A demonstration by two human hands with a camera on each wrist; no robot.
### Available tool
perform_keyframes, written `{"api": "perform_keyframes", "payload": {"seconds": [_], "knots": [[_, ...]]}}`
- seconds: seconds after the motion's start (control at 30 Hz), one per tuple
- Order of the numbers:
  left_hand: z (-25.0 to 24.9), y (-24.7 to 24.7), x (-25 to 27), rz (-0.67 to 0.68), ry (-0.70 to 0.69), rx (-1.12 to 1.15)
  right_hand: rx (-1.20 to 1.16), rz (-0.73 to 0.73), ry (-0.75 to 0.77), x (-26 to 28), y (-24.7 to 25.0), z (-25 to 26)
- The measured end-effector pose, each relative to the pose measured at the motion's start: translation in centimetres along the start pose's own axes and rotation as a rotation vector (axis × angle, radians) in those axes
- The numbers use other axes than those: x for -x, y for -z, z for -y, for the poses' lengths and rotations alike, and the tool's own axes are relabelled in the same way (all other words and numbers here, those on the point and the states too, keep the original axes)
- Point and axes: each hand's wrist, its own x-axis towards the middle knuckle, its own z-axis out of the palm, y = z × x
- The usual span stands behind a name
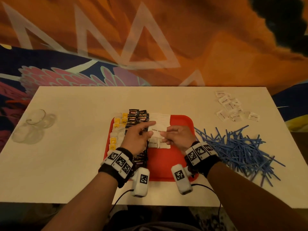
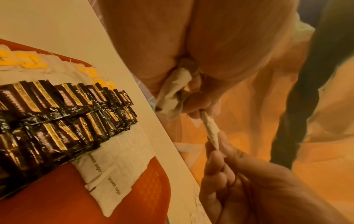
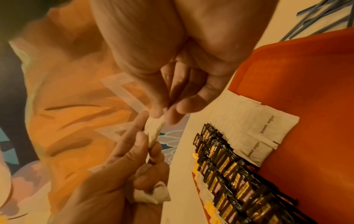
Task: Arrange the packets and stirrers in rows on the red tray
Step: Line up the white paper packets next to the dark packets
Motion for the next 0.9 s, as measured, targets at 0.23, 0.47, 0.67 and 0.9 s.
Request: {"api": "perform_keyframes", "payload": {"seconds": [0.23, 0.47, 0.67, 0.9], "knots": [[4.1, 1.8, 0.4, -0.168, 0.222, 0.114, 0.259, -0.063, -0.108, -3.4, 0.2, -5.5], [6.8, 3.8, 1.2, -0.213, 0.300, 0.208, 0.497, -0.143, -0.171, -6.5, -0.8, -10.4], [7.5, 5.3, 1.6, -0.231, 0.304, 0.213, 0.593, -0.184, -0.178, -7.8, -2.4, -11.2], [7.4, 5.8, 1.0, -0.209, 0.334, 0.248, 0.709, -0.306, -0.107, -8.2, -3.3, -11.5]]}}
